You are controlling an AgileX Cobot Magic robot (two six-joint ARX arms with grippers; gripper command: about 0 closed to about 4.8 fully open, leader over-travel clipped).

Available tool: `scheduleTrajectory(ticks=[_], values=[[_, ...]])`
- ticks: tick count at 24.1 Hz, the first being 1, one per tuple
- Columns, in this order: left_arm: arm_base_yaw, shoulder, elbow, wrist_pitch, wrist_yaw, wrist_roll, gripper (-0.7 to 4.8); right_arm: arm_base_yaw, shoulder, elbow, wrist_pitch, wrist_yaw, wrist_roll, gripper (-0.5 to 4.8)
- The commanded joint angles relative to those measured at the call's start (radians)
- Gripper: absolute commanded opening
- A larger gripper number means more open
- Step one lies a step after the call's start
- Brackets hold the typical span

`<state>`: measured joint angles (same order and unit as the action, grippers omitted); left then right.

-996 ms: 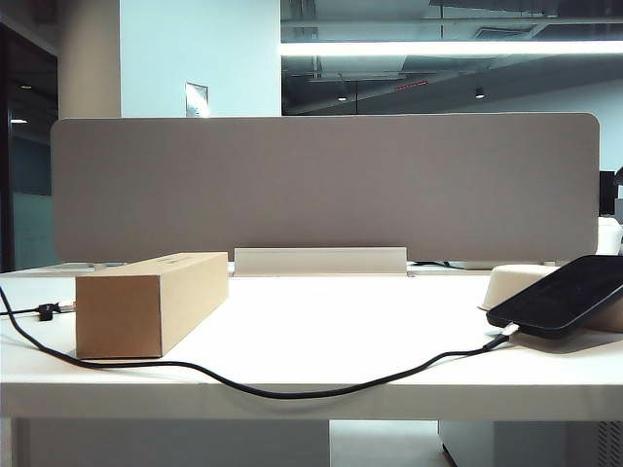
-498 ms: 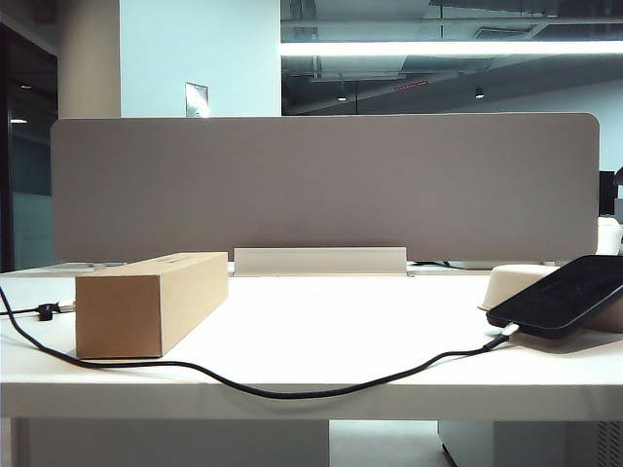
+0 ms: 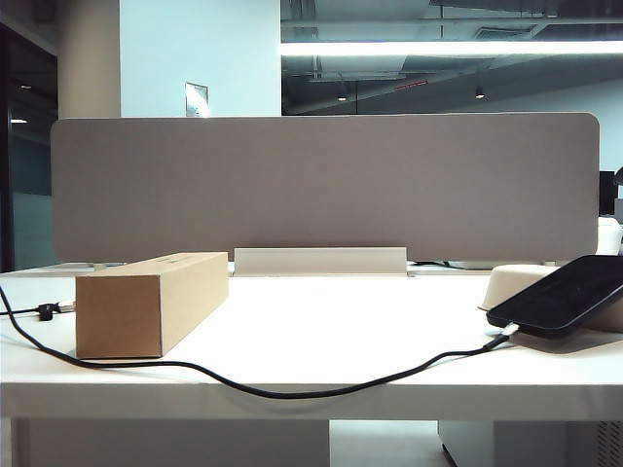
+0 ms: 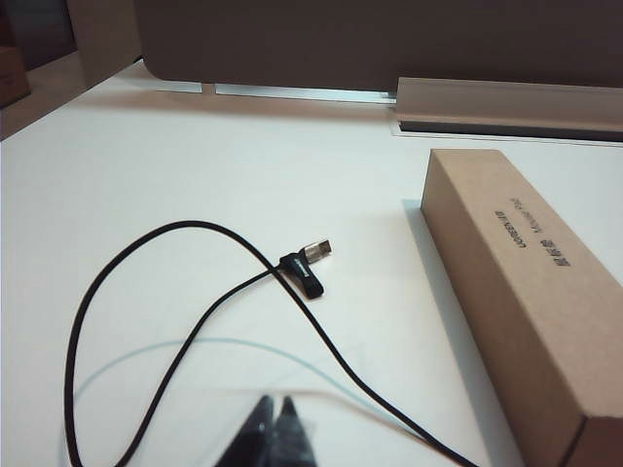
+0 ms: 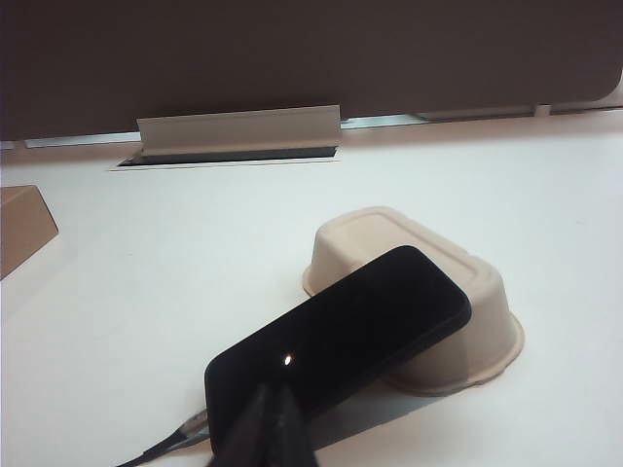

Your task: Pick up the charging cable and the phone, plug the charging cable into the charging port on the phone, and finally place them back on the table.

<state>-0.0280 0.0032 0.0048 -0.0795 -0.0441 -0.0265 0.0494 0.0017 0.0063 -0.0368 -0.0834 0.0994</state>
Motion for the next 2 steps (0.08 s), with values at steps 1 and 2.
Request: scheduleTrajectory(ticks=[1, 2], values=[[-0.002, 0.001, 0.003, 0.006, 0.003, 0.000, -0.06, -0.001, -0.002, -0.006, 0.010, -0.002, -0.002, -0.05], [-0.002, 0.001, 0.003, 0.006, 0.003, 0.000, -0.06, -0.001, -0.002, -0.006, 0.010, -0.002, -0.002, -0.05]])
